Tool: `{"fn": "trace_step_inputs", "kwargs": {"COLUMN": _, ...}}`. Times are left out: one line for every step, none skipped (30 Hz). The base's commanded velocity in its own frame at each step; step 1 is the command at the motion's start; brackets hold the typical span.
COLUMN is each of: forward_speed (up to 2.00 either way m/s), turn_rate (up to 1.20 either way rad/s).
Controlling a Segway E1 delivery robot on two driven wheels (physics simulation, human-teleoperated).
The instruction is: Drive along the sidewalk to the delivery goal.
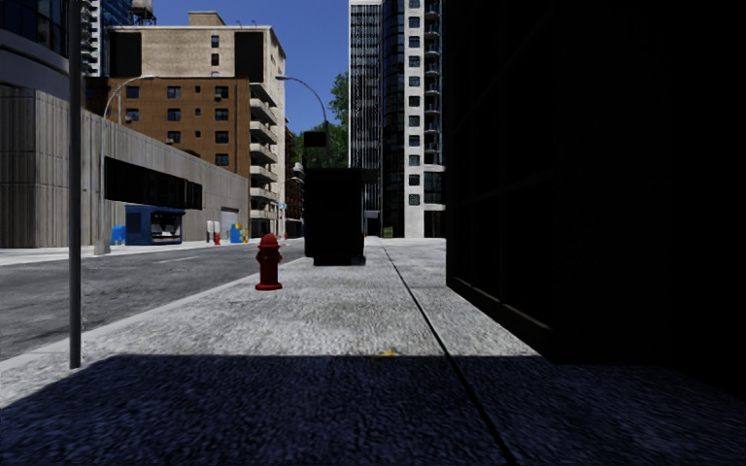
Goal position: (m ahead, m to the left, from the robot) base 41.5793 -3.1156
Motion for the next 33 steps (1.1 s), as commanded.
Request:
{"fn": "trace_step_inputs", "kwargs": {"forward_speed": 1.89, "turn_rate": 0.00}}
{"fn": "trace_step_inputs", "kwargs": {"forward_speed": 1.89, "turn_rate": 0.00}}
{"fn": "trace_step_inputs", "kwargs": {"forward_speed": 1.89, "turn_rate": 0.00}}
{"fn": "trace_step_inputs", "kwargs": {"forward_speed": 1.89, "turn_rate": 0.00}}
{"fn": "trace_step_inputs", "kwargs": {"forward_speed": 1.89, "turn_rate": 0.00}}
{"fn": "trace_step_inputs", "kwargs": {"forward_speed": 1.89, "turn_rate": 0.00}}
{"fn": "trace_step_inputs", "kwargs": {"forward_speed": 1.89, "turn_rate": 0.00}}
{"fn": "trace_step_inputs", "kwargs": {"forward_speed": 1.89, "turn_rate": 0.00}}
{"fn": "trace_step_inputs", "kwargs": {"forward_speed": 1.89, "turn_rate": 0.00}}
{"fn": "trace_step_inputs", "kwargs": {"forward_speed": 1.89, "turn_rate": 0.00}}
{"fn": "trace_step_inputs", "kwargs": {"forward_speed": 1.89, "turn_rate": 0.00}}
{"fn": "trace_step_inputs", "kwargs": {"forward_speed": 1.89, "turn_rate": 0.00}}
{"fn": "trace_step_inputs", "kwargs": {"forward_speed": 1.89, "turn_rate": 0.00}}
{"fn": "trace_step_inputs", "kwargs": {"forward_speed": 1.89, "turn_rate": 0.00}}
{"fn": "trace_step_inputs", "kwargs": {"forward_speed": 1.89, "turn_rate": 0.00}}
{"fn": "trace_step_inputs", "kwargs": {"forward_speed": 1.89, "turn_rate": 0.00}}
{"fn": "trace_step_inputs", "kwargs": {"forward_speed": 1.89, "turn_rate": 0.00}}
{"fn": "trace_step_inputs", "kwargs": {"forward_speed": 1.89, "turn_rate": 0.00}}
{"fn": "trace_step_inputs", "kwargs": {"forward_speed": 1.89, "turn_rate": 0.00}}
{"fn": "trace_step_inputs", "kwargs": {"forward_speed": 1.89, "turn_rate": 0.00}}
{"fn": "trace_step_inputs", "kwargs": {"forward_speed": 1.89, "turn_rate": 0.00}}
{"fn": "trace_step_inputs", "kwargs": {"forward_speed": 1.89, "turn_rate": 0.00}}
{"fn": "trace_step_inputs", "kwargs": {"forward_speed": 1.89, "turn_rate": 0.00}}
{"fn": "trace_step_inputs", "kwargs": {"forward_speed": 1.89, "turn_rate": 0.00}}
{"fn": "trace_step_inputs", "kwargs": {"forward_speed": 1.90, "turn_rate": 0.00}}
{"fn": "trace_step_inputs", "kwargs": {"forward_speed": 1.90, "turn_rate": 0.00}}
{"fn": "trace_step_inputs", "kwargs": {"forward_speed": 1.90, "turn_rate": 0.00}}
{"fn": "trace_step_inputs", "kwargs": {"forward_speed": 1.90, "turn_rate": 0.00}}
{"fn": "trace_step_inputs", "kwargs": {"forward_speed": 1.90, "turn_rate": 0.00}}
{"fn": "trace_step_inputs", "kwargs": {"forward_speed": 1.90, "turn_rate": 0.00}}
{"fn": "trace_step_inputs", "kwargs": {"forward_speed": 1.90, "turn_rate": 0.00}}
{"fn": "trace_step_inputs", "kwargs": {"forward_speed": 1.90, "turn_rate": 0.00}}
{"fn": "trace_step_inputs", "kwargs": {"forward_speed": 1.90, "turn_rate": 0.00}}
